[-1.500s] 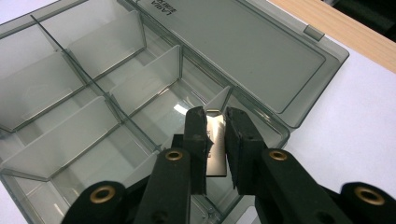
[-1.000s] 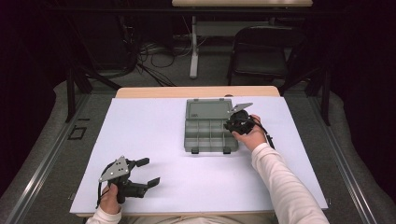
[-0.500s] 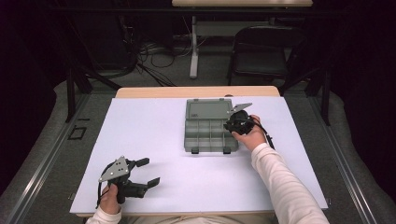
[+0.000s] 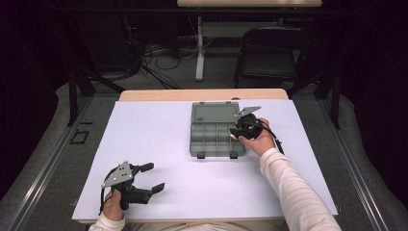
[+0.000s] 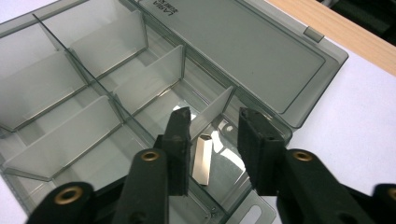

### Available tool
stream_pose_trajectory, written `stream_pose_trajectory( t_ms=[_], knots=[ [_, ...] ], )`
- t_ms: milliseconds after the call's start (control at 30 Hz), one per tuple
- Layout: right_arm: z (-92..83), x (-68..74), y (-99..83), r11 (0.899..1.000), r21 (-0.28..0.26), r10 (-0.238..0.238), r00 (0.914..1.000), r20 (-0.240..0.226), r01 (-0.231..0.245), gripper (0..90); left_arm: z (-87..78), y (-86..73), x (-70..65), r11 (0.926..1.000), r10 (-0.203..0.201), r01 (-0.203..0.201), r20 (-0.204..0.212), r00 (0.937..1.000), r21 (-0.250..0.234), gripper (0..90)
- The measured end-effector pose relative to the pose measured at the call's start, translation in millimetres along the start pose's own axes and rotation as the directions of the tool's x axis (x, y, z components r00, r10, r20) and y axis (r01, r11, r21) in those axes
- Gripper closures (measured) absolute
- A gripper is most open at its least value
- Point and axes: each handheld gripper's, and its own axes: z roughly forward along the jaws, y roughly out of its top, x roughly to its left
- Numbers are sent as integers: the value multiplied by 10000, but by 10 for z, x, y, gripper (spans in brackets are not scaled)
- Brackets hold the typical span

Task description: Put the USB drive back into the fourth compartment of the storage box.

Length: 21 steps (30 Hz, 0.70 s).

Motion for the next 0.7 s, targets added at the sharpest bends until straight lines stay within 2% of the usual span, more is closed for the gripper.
stream_pose_trajectory(
  t_ms=[133,267,467,567,700],
  knots=[
    [-23,18,-2,9999,-141,77,9999,69,-76,565,-1,-1,-4,10000,-20,20,3,10000,13,157],
    [-44,13,-4,9994,-309,135,9999,-94,-138,516,-1,-1,-5,10000,-21,21,-4,10000,13,157],
    [-94,40,2,9990,-451,40,9999,-114,-45,432,-2,-1,-5,10000,-3,3,-13,10000,22,157],
    [-125,79,-6,9982,-594,-102,9998,-175,92,427,-3,-1,-3,10000,17,-17,-12,10000,14,157],
    [-160,131,-35,9968,-767,182,9982,-563,-225,354,-3,-1,-4,10000,27,-27,-15,10000,13,157]
  ],
)
